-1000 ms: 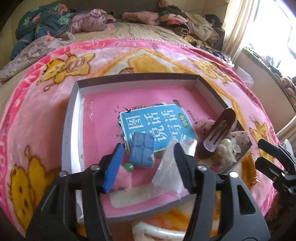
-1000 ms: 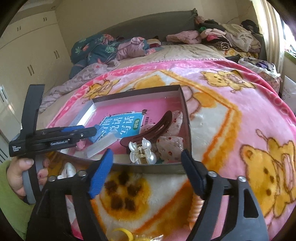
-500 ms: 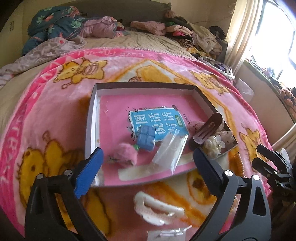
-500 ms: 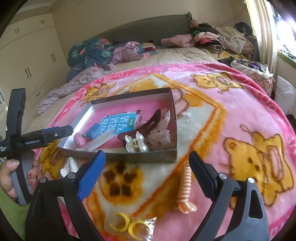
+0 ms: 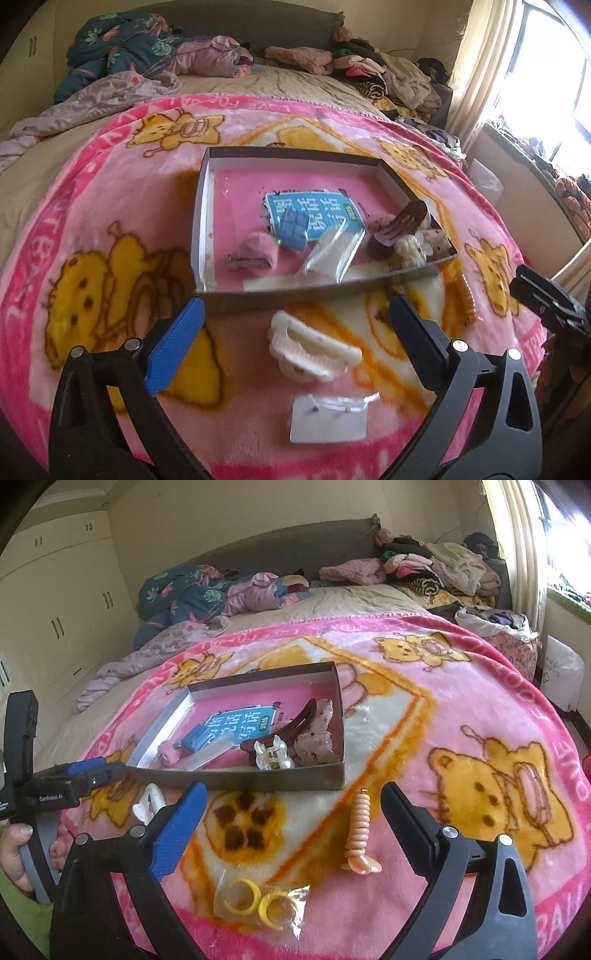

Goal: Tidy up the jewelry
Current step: 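Lift both open tools out of the tray toward the remaining items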

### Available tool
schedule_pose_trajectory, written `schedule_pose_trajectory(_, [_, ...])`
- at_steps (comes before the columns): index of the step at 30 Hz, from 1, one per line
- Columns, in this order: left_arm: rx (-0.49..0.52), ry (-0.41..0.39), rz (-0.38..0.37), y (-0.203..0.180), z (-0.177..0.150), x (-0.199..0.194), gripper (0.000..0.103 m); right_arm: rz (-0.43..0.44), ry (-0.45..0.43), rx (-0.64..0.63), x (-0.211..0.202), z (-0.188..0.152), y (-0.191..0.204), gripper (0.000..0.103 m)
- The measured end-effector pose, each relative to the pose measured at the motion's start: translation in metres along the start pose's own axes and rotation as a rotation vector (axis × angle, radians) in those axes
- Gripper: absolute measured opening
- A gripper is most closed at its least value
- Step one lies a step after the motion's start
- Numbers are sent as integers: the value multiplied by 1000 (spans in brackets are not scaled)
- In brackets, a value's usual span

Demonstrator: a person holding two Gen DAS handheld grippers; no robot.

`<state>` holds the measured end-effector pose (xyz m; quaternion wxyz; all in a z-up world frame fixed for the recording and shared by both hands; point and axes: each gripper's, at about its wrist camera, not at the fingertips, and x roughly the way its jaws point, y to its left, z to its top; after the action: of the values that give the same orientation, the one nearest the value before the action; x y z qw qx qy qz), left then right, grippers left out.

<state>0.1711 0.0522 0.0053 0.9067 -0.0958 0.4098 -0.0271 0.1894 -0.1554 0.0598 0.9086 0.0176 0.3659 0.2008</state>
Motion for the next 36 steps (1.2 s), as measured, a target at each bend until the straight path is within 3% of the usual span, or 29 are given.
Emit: schedule_pose_trajectory(36, [30, 15, 15, -15, -63, -32, 93, 14, 16, -85, -44, -53, 19, 96])
